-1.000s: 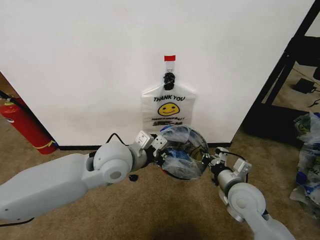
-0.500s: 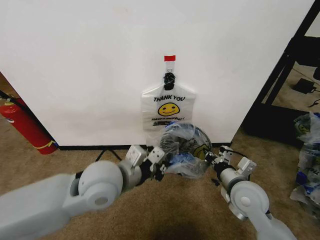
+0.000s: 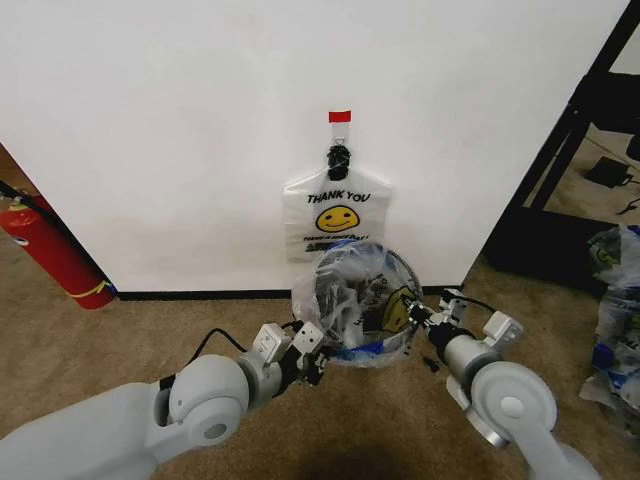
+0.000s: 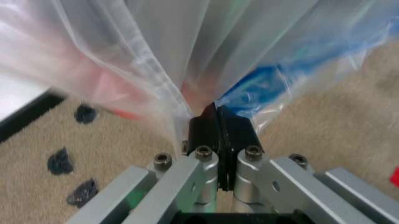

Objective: Pick up the garbage bag from the wall and place it over the trash bin.

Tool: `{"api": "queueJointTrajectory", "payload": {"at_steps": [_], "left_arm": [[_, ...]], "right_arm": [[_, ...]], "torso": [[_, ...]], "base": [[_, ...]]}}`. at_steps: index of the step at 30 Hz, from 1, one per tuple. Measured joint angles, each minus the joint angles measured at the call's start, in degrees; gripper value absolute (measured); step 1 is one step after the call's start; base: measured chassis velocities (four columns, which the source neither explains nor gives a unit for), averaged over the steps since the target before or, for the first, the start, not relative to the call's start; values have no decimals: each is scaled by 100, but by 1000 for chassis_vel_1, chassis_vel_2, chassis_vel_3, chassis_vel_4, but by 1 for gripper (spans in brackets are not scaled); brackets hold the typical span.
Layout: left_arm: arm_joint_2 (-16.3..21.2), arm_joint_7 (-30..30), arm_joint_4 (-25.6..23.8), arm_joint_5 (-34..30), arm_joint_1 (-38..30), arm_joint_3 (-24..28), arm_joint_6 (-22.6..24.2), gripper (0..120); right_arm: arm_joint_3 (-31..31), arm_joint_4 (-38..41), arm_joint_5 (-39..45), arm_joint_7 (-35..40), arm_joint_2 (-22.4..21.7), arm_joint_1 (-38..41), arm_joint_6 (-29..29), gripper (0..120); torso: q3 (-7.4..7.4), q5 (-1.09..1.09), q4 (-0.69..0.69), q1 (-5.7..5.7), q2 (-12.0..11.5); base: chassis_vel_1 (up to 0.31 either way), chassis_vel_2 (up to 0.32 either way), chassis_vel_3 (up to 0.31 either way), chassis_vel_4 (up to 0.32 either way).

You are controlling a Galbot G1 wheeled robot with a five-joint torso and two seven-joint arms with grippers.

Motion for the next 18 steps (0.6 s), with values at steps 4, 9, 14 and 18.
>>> {"api": "queueJointTrajectory", "payload": {"at_steps": [4,9,14,18], "left_arm": [[-120,123,311,430,276,-24,-109,0],[-193,150,533,503,300,-71,-190,0],[-207,132,601,509,414,-126,-261,0],[-21,12,300,474,665,-229,-281,7]], "right_arm": [[68,109,71,7,-32,-61,-45,0],[100,261,107,7,-81,-169,-109,0],[70,321,107,-16,-70,-221,-139,0],[51,89,26,-74,-22,-140,-122,0]], "torso": [[0,-3,1,0,0],[0,0,-1,0,0],[0,-1,-1,0,0],[0,1,1,0,0]], "base": [[0,0,0,0],[0,0,0,0],[0,0,0,0],[0,0,0,0]]}}
